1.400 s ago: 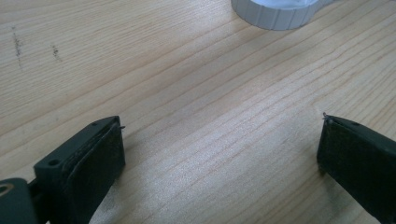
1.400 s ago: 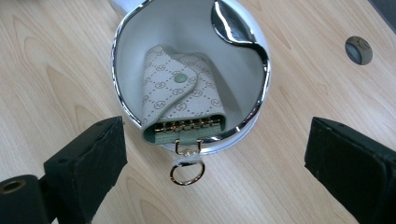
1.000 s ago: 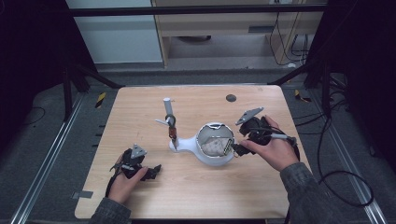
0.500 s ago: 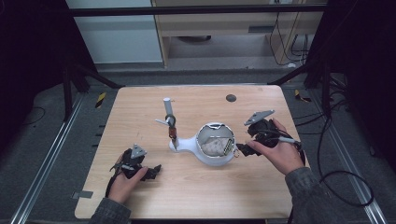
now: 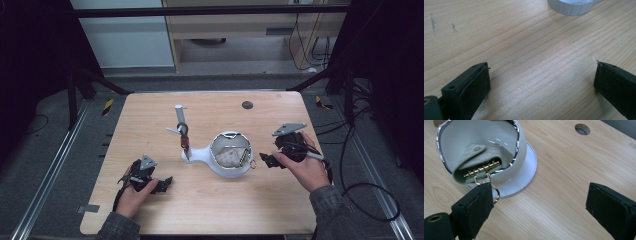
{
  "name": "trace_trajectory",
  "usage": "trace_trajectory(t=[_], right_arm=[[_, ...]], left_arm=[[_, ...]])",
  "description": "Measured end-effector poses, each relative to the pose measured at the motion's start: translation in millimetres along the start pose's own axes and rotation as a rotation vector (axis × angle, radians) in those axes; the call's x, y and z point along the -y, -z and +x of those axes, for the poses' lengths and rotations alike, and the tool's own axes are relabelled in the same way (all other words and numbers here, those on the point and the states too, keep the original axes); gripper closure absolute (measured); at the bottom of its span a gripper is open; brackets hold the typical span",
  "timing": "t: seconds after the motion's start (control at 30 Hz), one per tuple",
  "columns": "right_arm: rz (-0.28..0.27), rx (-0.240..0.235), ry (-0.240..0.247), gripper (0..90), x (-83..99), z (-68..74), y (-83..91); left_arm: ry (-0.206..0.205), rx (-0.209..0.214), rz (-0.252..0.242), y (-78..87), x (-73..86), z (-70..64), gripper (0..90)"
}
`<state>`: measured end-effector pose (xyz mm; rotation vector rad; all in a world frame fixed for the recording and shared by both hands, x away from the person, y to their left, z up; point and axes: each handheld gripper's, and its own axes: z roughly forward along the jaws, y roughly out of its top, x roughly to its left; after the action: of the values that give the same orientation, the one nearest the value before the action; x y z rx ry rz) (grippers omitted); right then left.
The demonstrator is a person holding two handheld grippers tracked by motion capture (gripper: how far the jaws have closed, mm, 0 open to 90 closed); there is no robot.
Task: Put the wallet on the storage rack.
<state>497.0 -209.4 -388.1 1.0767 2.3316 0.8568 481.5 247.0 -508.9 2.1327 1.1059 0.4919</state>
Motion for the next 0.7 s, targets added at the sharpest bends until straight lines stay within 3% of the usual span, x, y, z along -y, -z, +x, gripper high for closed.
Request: trace_trajectory(t=[0.17, 0.7], right_arm=[[-0.03, 0.014, -0.018, 9.2, 11.2, -5.2, 0.0], [-0.036, 0.038, -0.127, 8.7, 45.6, -22.6, -6.7]], left_arm=[[-0.001, 0.0, 0.001, 0.1, 0.0, 0.1, 0.1], [-0.001, 0.0, 0.0, 0.0, 0.0, 0.0, 0.0]])
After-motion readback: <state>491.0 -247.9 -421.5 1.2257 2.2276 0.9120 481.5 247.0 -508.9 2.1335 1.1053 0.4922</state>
